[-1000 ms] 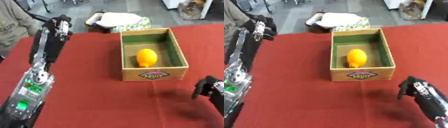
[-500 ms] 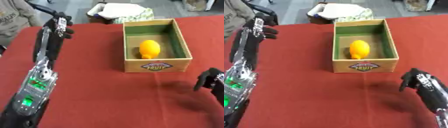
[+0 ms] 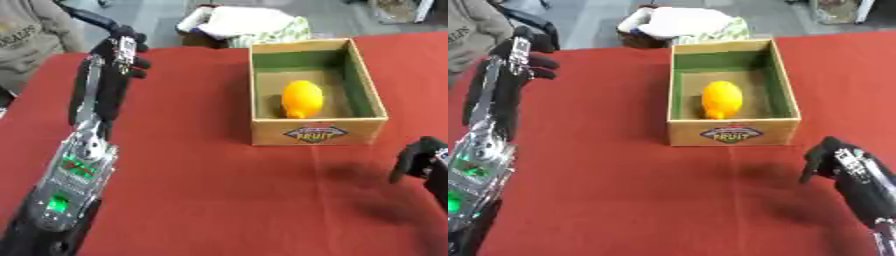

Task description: Pick up objects on the table and place them in the box.

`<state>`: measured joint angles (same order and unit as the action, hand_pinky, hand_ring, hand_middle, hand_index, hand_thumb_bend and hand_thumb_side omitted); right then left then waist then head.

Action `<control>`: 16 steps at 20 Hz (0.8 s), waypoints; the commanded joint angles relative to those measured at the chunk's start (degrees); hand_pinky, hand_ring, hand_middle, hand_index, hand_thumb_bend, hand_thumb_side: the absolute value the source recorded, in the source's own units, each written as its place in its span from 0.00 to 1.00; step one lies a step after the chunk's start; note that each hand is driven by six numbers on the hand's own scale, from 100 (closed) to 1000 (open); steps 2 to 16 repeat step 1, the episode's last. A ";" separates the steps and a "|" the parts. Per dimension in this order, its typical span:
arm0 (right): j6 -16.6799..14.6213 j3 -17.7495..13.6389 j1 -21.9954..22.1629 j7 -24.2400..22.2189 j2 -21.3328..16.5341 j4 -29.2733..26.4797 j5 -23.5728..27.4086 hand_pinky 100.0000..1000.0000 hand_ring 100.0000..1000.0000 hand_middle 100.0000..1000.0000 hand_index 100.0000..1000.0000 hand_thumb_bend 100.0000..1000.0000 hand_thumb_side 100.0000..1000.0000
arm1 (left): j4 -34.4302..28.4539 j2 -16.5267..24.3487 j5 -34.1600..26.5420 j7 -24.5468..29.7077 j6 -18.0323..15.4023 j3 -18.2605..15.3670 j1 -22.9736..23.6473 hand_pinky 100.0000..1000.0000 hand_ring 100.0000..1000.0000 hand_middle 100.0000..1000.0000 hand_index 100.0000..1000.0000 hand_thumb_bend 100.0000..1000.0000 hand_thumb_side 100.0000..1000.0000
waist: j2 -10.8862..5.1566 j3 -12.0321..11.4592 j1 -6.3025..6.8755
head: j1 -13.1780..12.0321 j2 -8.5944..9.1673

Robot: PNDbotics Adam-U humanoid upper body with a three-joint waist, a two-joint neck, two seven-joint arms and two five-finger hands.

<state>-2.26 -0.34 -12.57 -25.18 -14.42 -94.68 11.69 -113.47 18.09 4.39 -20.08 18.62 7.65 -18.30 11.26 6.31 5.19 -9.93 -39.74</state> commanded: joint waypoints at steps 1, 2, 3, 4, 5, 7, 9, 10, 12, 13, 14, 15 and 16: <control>0.12 -0.18 -0.50 0.20 -0.91 -1.26 0.29 0.36 0.36 0.31 0.50 0.00 0.71 | -1.12 0.29 0.06 0.17 0.01 -0.07 -0.46 0.57 0.55 0.57 0.69 0.00 0.87 | -0.87 0.04 -0.19 | -0.01 0.14; 0.12 -0.18 -0.50 0.20 -0.91 -1.26 0.29 0.36 0.36 0.31 0.50 0.00 0.71 | -1.12 0.29 0.06 0.17 0.01 -0.07 -0.46 0.57 0.55 0.57 0.69 0.00 0.87 | -0.87 0.04 -0.19 | -0.01 0.14; 0.12 -0.18 -0.50 0.20 -0.91 -1.26 0.29 0.36 0.36 0.31 0.50 0.00 0.71 | -1.12 0.29 0.06 0.17 0.01 -0.07 -0.46 0.57 0.55 0.57 0.69 0.00 0.87 | -0.87 0.04 -0.19 | -0.01 0.14; 0.12 -0.18 -0.50 0.20 -0.91 -1.26 0.29 0.36 0.36 0.31 0.50 0.00 0.71 | -1.12 0.29 0.06 0.17 0.01 -0.07 -0.46 0.57 0.55 0.57 0.69 0.00 0.87 | -0.87 0.04 -0.19 | -0.01 0.14; 0.12 -0.18 -0.50 0.20 -0.91 -1.26 0.29 0.36 0.36 0.31 0.50 0.00 0.71 | -1.12 0.29 0.06 0.17 0.01 -0.07 -0.46 0.57 0.55 0.57 0.69 0.00 0.87 | -0.87 0.04 -0.19 | -0.01 0.14; 0.12 -0.18 -0.50 0.20 -0.91 -1.26 0.29 0.36 0.36 0.31 0.50 0.00 0.71 | -1.12 0.29 0.06 0.17 0.01 -0.07 -0.46 0.57 0.55 0.57 0.69 0.00 0.87 | -0.87 0.04 -0.19 | -0.01 0.14; 0.12 -0.18 -0.50 0.20 -0.91 -1.26 0.29 0.36 0.36 0.31 0.50 0.00 0.71 | -1.12 0.29 0.06 0.17 0.01 -0.07 -0.46 0.57 0.55 0.57 0.69 0.00 0.87 | -0.87 0.04 -0.19 | -0.01 0.14; 0.12 -0.18 -0.50 0.20 -0.91 -1.26 0.29 0.36 0.36 0.31 0.50 0.00 0.71 | -1.12 0.29 0.06 0.17 0.01 -0.07 -0.46 0.57 0.55 0.57 0.69 0.00 0.87 | -0.87 0.04 -0.19 | -0.01 0.14; 0.12 -0.18 -0.50 0.20 -0.91 -1.26 0.29 0.36 0.36 0.31 0.50 0.00 0.71 | -1.12 0.29 0.06 0.17 0.01 -0.07 -0.46 0.57 0.55 0.57 0.69 0.00 0.87 | -0.87 0.04 -0.19 | -0.01 0.14; 0.12 -0.18 -0.50 0.20 -0.91 -1.26 0.29 0.36 0.36 0.31 0.50 0.00 0.71 | -1.12 0.29 0.06 0.17 0.01 -0.07 -0.46 0.57 0.55 0.57 0.69 0.00 0.87 | -0.87 0.04 -0.19 | -0.01 0.14; 0.12 -0.18 -0.50 0.20 -0.91 -1.26 0.29 0.36 0.36 0.31 0.50 0.00 0.71 | -1.12 0.29 0.06 0.17 0.01 -0.07 -0.46 0.57 0.55 0.57 0.69 0.00 0.87 | -0.87 0.04 -0.19 | -0.01 0.14; 0.12 -0.18 -0.50 0.20 -0.91 -1.26 0.29 0.36 0.36 0.31 0.50 0.00 0.71 | -1.12 0.29 0.06 0.17 0.01 -0.07 -0.46 0.57 0.55 0.57 0.69 0.00 0.87 | -0.87 0.04 -0.19 | -0.01 0.14; 0.12 -0.18 -0.50 0.20 -0.91 -1.26 0.29 0.36 0.36 0.31 0.50 0.00 0.71 | -1.12 0.29 0.06 0.17 0.01 -0.07 -0.46 0.57 0.55 0.57 0.69 0.00 0.87 | -0.87 0.04 -0.19 | -0.01 0.14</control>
